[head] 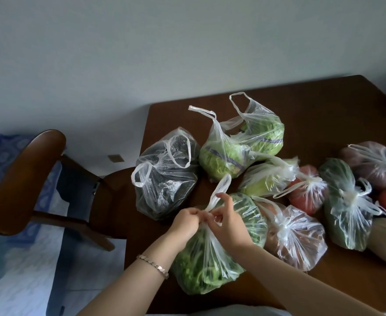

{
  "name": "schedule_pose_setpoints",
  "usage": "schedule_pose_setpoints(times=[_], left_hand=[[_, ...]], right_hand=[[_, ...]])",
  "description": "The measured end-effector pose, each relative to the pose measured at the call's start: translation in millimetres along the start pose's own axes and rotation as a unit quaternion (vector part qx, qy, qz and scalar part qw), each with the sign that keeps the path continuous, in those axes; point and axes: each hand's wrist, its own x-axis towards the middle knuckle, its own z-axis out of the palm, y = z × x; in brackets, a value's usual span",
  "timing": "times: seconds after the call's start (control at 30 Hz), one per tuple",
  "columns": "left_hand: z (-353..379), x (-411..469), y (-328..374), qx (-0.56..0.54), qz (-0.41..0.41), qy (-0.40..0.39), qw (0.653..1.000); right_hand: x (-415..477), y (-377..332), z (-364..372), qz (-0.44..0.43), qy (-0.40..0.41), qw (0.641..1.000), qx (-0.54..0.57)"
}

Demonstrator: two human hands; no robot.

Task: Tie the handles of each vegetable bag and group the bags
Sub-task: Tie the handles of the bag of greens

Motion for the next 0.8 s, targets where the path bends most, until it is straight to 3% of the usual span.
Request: schedule_pose_setpoints(times=[0.1,0.23,0.33,0.43,0.57,0.8], left_hand=[[-0.5,-1.1,1.4,0.058,-0.045,0.014,0.997],[-3.8,-1.9,1.9,0.251,0.071,0.032,0.965],[-4.4,-5.8,4.9,0.307,0.126,0.026,0.943],[-7.9,-6.4,0.4,0.31,0.161,0.01,0.937],[-12.7,-2.4,-15.1,0.214,0.212,0.025,0.953],[-5.6,-1.5,-30.6,0.186,0.298,0.079,0.933]], right_hand=[[-4.0,2.2,0.2,-0.066,-0.01,0.996,-0.066],[1.4,4.0,3.4,-0.109,-0.04,0.982,-0.146],[8.8,0.6,-3.8,-0.07,-0.112,0.976,-0.173],[10.5,2.0,-9.7,-0.029,-0.126,0.985,-0.11],[10.1,4.1,-12.5,0.042,-0.083,0.996,-0.006],[7.7,3.4,-16.6,0.133,-0.075,0.971,0.185]])
